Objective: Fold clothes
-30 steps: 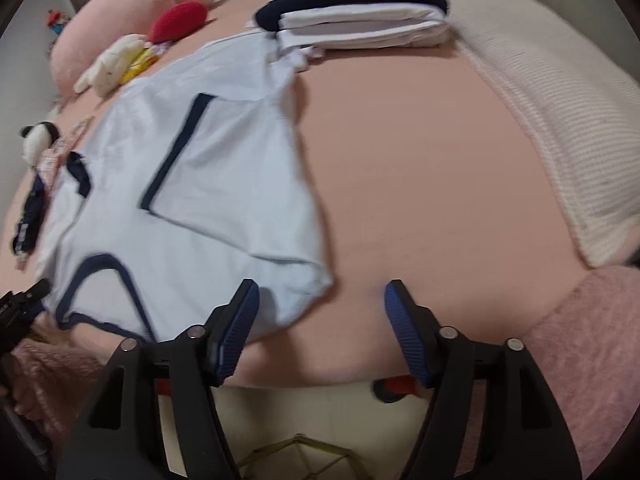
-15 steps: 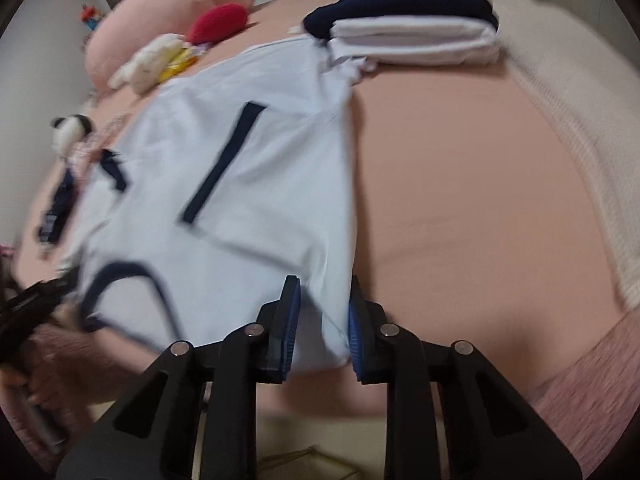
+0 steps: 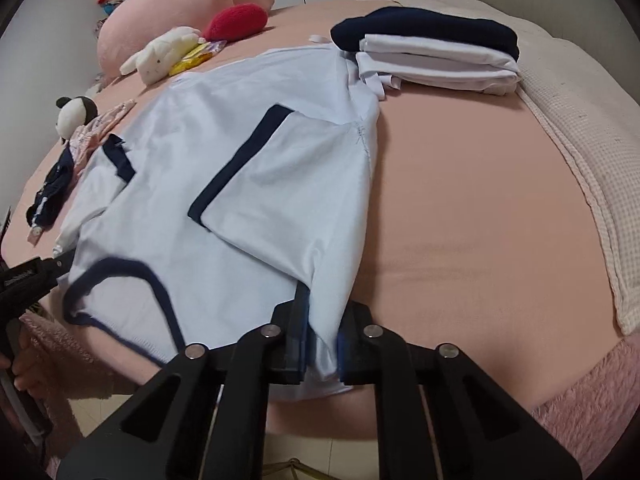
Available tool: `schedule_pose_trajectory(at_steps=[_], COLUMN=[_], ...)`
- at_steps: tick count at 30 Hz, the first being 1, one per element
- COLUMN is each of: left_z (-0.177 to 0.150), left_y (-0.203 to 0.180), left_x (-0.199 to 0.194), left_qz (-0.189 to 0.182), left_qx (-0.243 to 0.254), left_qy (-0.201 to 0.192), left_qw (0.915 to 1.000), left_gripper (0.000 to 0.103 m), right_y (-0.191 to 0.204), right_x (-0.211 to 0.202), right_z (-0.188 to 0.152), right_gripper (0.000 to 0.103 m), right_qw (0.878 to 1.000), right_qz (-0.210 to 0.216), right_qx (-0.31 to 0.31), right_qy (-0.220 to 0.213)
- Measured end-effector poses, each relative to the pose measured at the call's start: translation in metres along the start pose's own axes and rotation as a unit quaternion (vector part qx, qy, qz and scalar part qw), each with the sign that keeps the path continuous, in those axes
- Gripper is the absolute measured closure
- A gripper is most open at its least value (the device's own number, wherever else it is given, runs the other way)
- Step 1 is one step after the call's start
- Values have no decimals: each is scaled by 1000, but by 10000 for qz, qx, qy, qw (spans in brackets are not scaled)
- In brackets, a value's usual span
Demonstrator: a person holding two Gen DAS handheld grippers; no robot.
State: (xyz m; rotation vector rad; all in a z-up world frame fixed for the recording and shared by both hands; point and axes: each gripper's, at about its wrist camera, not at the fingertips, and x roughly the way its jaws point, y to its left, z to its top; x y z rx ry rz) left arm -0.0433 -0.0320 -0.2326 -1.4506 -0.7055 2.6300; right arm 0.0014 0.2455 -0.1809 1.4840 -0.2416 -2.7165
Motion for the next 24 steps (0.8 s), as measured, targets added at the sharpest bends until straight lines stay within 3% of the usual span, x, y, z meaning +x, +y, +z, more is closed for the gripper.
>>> schedule_pose_trajectory(at_steps=[11, 17, 20, 22, 24], left_z=[-13, -24, -27, -27, -27], left_y=[20, 32, 34, 34, 33], left_x=[-55, -69, -70, -69, -70], left_qz=[-117, -90, -90, -66, -116], left_qx=[-50, -159, -166, -112, -63], left_qy=[51, 162, 172, 188, 208], left_qw=[9999, 9997, 9997, 9997, 9997], left_gripper=[97, 97, 97, 97, 97], right_y=[12, 12, 5, -1, -4], right_x=[-60, -61, -43, -33, -35], right_z=[-9, -27, -30, -33, -31], right_gripper=[97, 97, 97, 97, 97], right_qw=[9972, 9974, 9966, 9937, 9919], right_qz=[711, 713, 654, 808, 1026], right_qx=[18, 47, 222, 379, 423], right_qy=[-228, 37, 439, 679, 620])
